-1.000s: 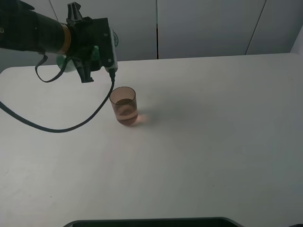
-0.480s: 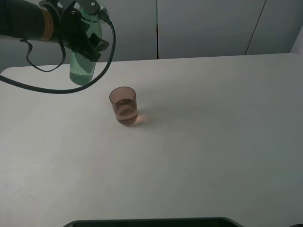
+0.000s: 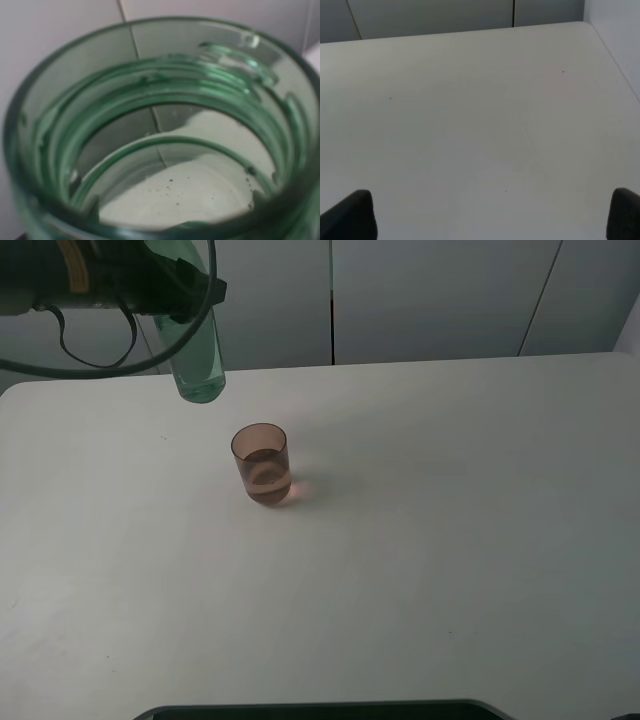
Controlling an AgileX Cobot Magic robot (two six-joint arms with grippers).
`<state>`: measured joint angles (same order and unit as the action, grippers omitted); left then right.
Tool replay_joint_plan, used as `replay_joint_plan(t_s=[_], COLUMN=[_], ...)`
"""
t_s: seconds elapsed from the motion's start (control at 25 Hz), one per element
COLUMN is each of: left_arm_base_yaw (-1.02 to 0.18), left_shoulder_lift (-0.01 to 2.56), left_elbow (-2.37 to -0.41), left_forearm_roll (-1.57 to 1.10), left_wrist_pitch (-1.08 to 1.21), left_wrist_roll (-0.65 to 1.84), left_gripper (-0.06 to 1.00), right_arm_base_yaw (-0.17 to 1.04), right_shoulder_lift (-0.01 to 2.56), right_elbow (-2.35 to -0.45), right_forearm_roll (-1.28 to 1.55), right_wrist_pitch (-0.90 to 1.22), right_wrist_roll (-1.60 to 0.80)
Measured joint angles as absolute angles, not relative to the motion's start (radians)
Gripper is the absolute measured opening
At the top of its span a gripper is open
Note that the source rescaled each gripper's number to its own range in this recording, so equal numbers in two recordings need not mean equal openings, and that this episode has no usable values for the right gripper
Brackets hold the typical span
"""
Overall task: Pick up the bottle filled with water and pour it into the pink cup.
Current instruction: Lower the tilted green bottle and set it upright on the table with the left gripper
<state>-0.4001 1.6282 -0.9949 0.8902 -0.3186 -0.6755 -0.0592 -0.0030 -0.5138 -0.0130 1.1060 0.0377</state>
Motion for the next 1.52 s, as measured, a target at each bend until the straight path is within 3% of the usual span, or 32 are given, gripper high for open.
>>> replay_joint_plan(t_s=[0.32,0.56,1.0,1.52], left_arm_base_yaw=[-0.371,-0.371,-0.371,-0.371], left_shoulder_lift=[1.635,1.709,1.878,2.019], left_elbow=[-0.921,-0.834,-0.801,-0.801], left_forearm_roll=[0.527,0.402,0.365,0.298], left_wrist_pitch=[-0.510,-0.679,-0.887,-0.957], left_wrist_roll=[-0.384,-0.257,-0.188,-0.081], left_gripper=[0.01,0.00,0.00,0.00], right_arm_base_yaw=[-0.059,-0.059,-0.059,-0.059], right_shoulder_lift=[-0.003,-0.003,-0.003,-0.003], right_elbow=[-0.514,-0.514,-0.514,-0.514], right_forearm_roll=[-0.013,-0.013,-0.013,-0.013], right_wrist_pitch=[1.106,1.106,1.106,1.106], right_wrist_roll=[0.038,0.038,0.038,0.038])
